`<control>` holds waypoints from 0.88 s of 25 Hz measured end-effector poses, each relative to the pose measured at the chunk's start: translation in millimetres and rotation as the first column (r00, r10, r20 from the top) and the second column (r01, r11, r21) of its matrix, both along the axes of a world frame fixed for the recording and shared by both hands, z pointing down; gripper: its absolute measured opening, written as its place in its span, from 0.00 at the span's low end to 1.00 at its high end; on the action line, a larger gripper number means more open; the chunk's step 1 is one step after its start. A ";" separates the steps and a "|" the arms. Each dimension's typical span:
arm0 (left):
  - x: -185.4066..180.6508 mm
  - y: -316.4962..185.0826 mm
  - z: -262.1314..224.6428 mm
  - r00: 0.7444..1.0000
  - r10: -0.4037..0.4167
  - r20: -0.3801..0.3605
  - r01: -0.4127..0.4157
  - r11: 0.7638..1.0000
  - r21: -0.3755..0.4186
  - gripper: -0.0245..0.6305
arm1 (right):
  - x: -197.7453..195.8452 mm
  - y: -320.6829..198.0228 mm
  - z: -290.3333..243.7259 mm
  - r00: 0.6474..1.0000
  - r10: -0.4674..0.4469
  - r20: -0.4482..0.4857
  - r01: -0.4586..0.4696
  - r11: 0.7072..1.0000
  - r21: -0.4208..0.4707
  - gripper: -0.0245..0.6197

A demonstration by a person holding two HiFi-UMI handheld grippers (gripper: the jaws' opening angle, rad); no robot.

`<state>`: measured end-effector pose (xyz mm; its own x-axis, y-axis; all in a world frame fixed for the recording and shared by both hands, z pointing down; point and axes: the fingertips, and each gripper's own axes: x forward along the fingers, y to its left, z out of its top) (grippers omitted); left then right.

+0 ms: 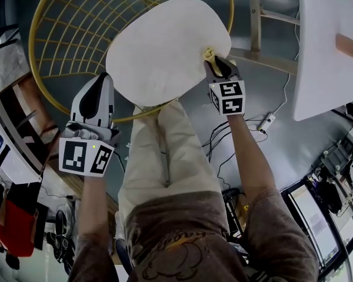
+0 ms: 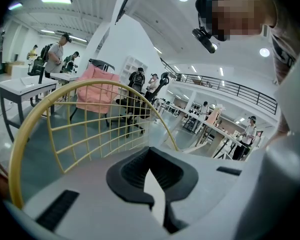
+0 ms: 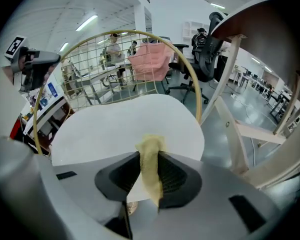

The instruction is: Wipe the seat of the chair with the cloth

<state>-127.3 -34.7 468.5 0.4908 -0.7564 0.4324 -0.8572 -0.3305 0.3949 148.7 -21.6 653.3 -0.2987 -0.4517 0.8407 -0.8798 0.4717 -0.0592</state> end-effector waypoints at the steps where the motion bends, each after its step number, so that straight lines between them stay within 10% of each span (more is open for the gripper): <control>1: 0.0 0.2 0.0 1.000 -0.002 -0.001 0.002 1.000 -0.001 0.04 | -6.1 4.3 1.8 1.000 -0.008 0.009 0.008 1.000 -0.008 0.22; 22: -4.8 5.8 3.5 1.000 -0.019 -0.002 0.019 1.000 -0.008 0.04 | -146.9 83.2 13.3 0.970 -0.090 0.226 0.124 0.982 -0.140 0.22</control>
<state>-132.0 -29.0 472.0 0.4772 -0.7623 0.4373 -0.8625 -0.3111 0.3991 1.8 61.7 666.6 -0.5217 -0.2794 0.8061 -0.7826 0.5329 -0.3218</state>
